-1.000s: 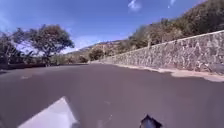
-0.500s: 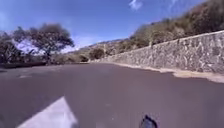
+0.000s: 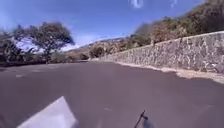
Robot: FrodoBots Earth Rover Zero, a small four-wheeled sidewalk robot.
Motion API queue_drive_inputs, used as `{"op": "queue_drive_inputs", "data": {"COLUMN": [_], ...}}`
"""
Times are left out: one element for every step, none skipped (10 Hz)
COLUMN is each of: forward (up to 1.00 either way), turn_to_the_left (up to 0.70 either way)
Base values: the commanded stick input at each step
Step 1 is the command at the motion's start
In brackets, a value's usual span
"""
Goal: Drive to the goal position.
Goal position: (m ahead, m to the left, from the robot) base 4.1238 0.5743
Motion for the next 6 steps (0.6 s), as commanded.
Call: {"op": "queue_drive_inputs", "data": {"forward": [0.5, 0.5, 0.5, 0.5, 0.5, 0.5], "turn_to_the_left": [0.0, 0.0, 0.0, 0.0, 0.0, 0.0]}}
